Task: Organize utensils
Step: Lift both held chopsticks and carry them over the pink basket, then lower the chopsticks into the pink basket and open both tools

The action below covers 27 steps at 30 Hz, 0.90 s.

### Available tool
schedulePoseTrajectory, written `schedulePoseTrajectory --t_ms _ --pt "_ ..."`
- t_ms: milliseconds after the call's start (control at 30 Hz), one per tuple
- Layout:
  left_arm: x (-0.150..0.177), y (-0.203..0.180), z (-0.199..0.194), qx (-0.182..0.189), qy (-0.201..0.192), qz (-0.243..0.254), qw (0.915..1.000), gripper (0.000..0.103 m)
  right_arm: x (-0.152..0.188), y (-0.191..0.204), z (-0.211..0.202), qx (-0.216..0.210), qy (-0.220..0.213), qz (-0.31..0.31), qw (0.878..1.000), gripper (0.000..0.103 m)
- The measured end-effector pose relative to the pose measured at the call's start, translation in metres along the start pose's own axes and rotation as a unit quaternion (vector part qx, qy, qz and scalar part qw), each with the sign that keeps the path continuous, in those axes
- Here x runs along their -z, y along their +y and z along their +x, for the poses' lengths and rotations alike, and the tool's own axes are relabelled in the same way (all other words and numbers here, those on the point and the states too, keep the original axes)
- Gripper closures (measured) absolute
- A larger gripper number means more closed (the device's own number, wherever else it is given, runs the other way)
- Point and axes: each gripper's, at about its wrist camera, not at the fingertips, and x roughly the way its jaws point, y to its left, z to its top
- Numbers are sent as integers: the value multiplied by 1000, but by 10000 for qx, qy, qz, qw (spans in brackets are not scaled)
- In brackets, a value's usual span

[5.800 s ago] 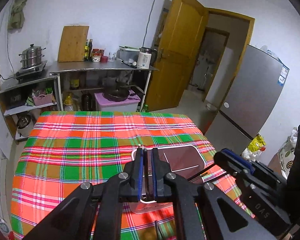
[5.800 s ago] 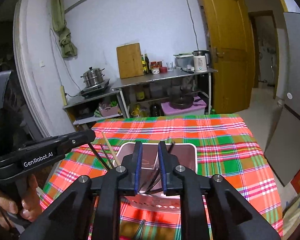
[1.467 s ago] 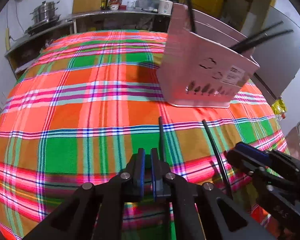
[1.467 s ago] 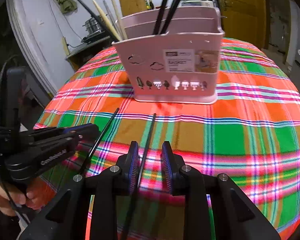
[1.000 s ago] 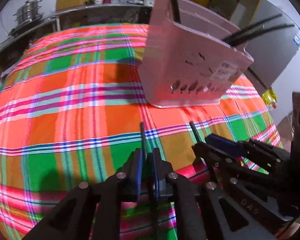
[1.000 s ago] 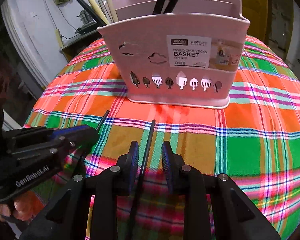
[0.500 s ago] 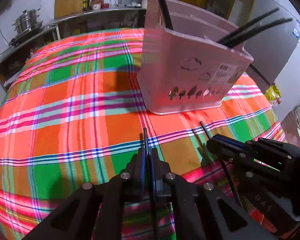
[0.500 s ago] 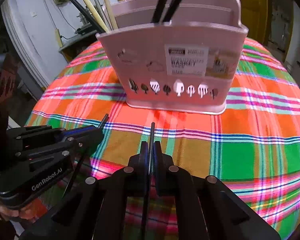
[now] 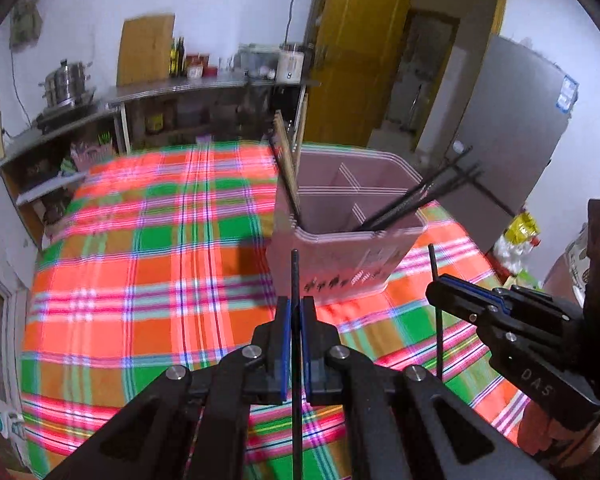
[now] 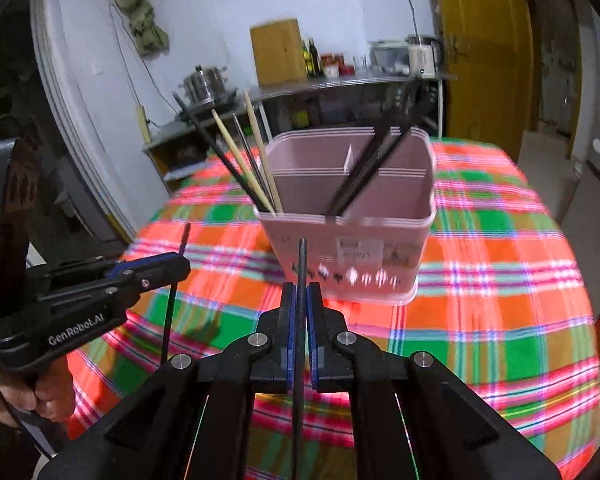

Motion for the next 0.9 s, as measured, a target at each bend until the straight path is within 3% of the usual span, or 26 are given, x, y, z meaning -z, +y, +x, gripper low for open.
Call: schedulePoseTrajectory --t_ms 333,900 --pt "-24 -24 -51 60 -485 188 9986 99 -23 9 -55 59 -628 -156 9979 98" --pt "-30 -38 -60 149 -374 285 9988 99 -20 10 -70 62 -745 -188 9970 98"
